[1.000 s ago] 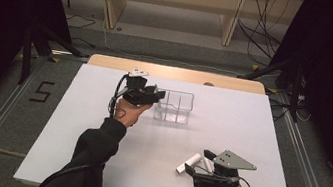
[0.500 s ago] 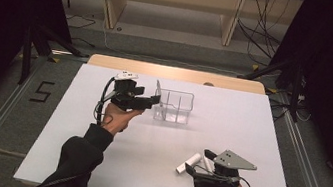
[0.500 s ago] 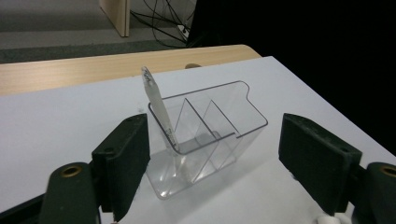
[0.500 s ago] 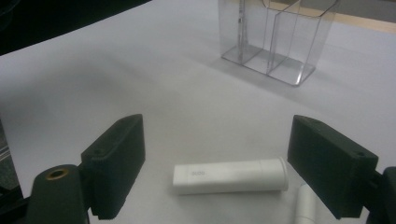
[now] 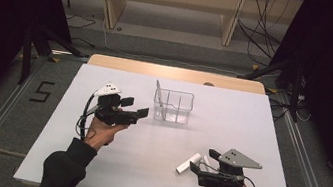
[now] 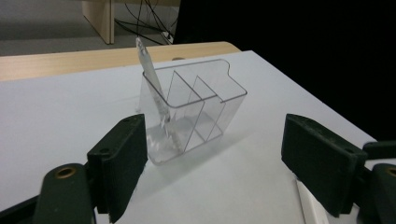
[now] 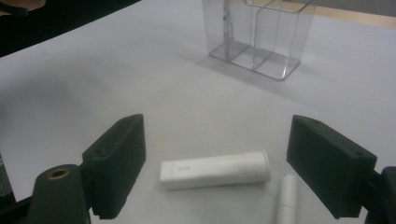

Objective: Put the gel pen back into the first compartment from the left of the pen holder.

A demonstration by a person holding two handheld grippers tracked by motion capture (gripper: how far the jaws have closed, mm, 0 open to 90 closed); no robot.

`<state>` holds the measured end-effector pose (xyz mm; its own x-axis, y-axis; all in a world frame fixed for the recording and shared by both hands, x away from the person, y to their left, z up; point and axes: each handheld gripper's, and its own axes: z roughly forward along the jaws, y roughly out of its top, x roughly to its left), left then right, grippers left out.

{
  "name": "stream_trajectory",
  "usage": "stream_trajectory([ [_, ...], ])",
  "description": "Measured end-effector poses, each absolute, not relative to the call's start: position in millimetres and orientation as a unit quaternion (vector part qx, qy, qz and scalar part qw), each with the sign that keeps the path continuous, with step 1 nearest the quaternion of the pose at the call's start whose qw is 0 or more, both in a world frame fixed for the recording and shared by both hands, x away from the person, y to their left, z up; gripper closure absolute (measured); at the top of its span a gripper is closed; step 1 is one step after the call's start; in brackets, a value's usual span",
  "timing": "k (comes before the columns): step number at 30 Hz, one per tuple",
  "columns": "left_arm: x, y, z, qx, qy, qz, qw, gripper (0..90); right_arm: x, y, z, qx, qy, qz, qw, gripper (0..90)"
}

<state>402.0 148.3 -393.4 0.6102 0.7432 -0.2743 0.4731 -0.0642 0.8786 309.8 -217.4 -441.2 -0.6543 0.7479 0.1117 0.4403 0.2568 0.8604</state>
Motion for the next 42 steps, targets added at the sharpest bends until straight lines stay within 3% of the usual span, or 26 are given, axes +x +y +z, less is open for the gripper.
stream_trajectory([
  [42, 343.3, 196.6, -441.1, 0.743, 0.399, 0.173, 0.510, 20.5, 313.9, -239.2, -446.5, 0.443, 0.770, 0.428, 0.169, 23.1],
])
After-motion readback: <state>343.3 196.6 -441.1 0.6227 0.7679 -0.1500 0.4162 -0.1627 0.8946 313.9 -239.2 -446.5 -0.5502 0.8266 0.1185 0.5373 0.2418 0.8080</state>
